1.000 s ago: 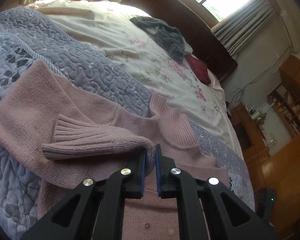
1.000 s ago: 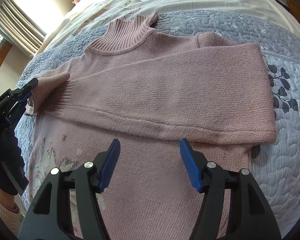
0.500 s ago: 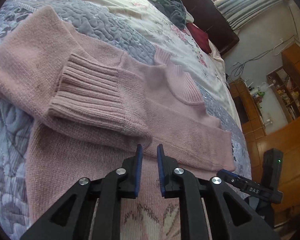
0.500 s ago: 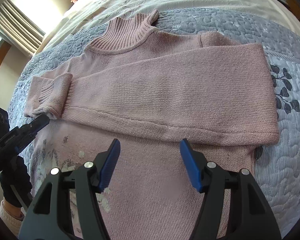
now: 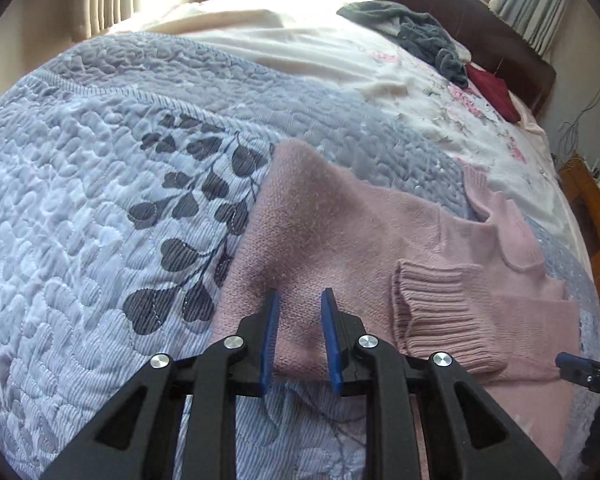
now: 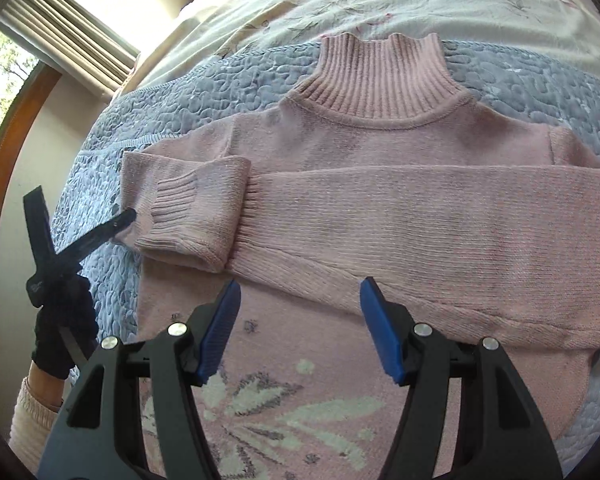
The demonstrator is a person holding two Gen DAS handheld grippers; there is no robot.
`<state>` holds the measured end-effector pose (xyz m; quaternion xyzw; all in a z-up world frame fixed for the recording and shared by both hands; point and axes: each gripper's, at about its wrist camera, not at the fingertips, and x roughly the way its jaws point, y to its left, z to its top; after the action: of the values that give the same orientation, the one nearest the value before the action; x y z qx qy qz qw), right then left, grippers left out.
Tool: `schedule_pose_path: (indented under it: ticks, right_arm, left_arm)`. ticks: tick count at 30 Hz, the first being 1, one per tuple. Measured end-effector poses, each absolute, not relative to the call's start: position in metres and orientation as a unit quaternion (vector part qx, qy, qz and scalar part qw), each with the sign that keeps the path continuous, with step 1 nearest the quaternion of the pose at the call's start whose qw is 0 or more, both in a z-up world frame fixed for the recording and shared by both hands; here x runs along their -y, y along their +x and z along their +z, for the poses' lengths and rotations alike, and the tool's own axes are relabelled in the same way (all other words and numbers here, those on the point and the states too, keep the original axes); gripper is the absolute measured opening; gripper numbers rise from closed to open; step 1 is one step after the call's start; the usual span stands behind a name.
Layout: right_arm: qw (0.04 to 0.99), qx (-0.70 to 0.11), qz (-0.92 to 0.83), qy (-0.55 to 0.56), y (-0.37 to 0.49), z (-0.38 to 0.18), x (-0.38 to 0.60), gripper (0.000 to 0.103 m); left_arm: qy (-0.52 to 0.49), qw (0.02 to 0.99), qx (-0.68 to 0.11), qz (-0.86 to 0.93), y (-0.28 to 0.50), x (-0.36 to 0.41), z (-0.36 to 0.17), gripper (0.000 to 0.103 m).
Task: Fold small clothes
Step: 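Grasp the folded cuff with the right tool, straighten it, release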
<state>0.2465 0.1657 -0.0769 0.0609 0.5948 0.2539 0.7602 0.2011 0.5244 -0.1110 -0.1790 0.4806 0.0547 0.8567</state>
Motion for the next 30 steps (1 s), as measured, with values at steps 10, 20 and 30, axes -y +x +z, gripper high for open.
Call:
schedule_pose_path:
  ticks: [10, 20, 30]
  right_arm:
    - [0.712, -0.634, 0.286, 0.096, 0.274, -0.103, -0.238, 0.062]
    - [0.692, -0.635, 0.317, 0.134, 0.273, -0.111, -0.243, 0.012]
    - [0.761, -0.57, 0.287, 0.118, 0.27, -0.048, -0.15, 0.011]
  left_arm:
    - [-0.209, 0.872, -0.44, 0.036, 0.177, -0.536, -0.096, 0.021]
    - [-0.197, 0.881, -0.43, 0.03, 0.165, -0.541, -0.074, 0.023]
    - [-0.184, 0.886, -0.425, -0.02, 0.186, -0.485, -0.063, 0.024]
